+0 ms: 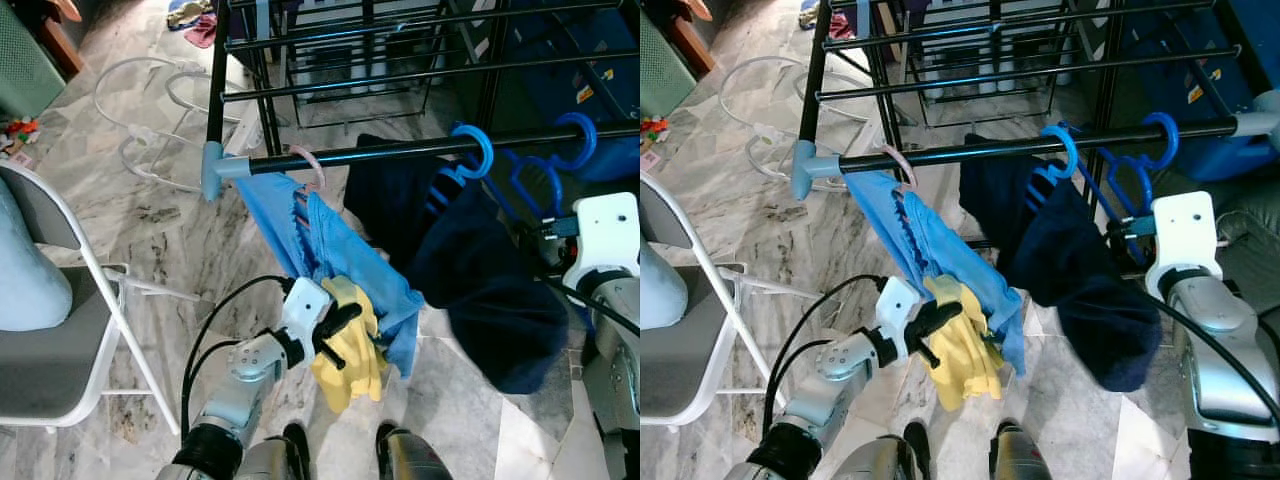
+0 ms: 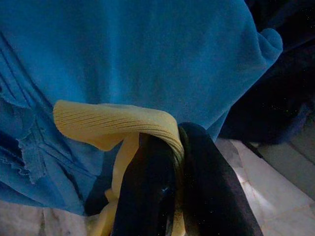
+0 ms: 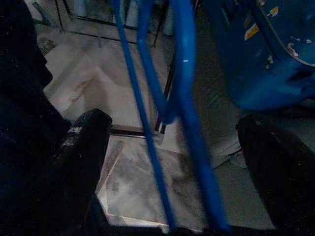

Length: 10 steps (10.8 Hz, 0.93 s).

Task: Hang hanger

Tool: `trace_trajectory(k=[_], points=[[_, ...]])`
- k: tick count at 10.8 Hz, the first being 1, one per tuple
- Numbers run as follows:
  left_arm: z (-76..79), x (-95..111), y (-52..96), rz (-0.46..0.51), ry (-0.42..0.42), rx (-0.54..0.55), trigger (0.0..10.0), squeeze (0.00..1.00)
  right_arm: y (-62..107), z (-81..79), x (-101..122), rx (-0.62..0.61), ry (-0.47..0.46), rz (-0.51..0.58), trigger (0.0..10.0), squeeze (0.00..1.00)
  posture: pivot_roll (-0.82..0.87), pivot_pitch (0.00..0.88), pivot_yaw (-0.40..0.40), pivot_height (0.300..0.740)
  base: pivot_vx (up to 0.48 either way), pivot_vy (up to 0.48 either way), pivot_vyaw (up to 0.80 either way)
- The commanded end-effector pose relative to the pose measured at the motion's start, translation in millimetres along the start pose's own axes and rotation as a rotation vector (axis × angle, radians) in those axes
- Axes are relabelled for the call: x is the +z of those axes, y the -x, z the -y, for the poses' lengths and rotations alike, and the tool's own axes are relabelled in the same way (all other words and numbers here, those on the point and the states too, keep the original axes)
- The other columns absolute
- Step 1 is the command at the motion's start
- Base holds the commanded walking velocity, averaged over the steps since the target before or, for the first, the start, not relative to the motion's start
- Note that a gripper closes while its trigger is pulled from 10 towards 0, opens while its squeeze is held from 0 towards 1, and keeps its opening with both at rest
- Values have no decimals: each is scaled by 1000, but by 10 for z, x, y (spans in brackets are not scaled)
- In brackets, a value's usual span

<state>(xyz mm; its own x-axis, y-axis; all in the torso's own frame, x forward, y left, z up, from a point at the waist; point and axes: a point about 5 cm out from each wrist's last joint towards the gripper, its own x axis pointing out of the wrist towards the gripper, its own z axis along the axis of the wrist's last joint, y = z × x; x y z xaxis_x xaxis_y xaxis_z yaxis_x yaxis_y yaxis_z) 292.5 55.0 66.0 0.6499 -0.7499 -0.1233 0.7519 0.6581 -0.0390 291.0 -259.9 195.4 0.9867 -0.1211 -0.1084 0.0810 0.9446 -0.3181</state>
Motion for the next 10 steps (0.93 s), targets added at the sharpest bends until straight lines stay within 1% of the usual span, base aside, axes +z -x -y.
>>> trace_trajectory(k=[1, 4, 5, 6, 7, 9, 10], points=[[-7, -30, 20, -13, -6, -1, 10000, 0, 11, -6, 32, 23, -7, 7, 10000, 0, -181, 259, 140, 740, 0, 0, 0], [-12, -40, 25, -18, -8, 2, 10000, 0, 4, 25, 56, 50, 7, 2, 10000, 0, -175, 263, 138, 740, 0, 0, 0], [-14, -43, 27, -20, -9, 3, 10000, 0, 13, 76, 59, 52, 39, -5, 10000, 0, -176, 263, 138, 740, 0, 0, 0], [-12, -49, 30, -22, -9, 1, 10000, 0, 25, 149, 75, 41, 38, -4, 10000, 0, -179, 265, 141, 740, 0, 0, 0], [-11, -51, 29, -23, -9, -1, 10000, 0, 29, 160, 73, 41, 38, -7, 10000, 0, -181, 264, 142, 740, 0, 0, 0], [-9, -42, 21, -23, -12, -5, 10000, 0, 42, 108, 56, 86, 9, -15, 10000, 0, -181, 264, 145, 740, 0, 0, 0], [-10, -42, 20, -24, -13, -6, 10000, 0, 50, 94, 46, 92, 17, -18, 3804, 0, -181, 264, 145, 740, 0, 0, 0]])
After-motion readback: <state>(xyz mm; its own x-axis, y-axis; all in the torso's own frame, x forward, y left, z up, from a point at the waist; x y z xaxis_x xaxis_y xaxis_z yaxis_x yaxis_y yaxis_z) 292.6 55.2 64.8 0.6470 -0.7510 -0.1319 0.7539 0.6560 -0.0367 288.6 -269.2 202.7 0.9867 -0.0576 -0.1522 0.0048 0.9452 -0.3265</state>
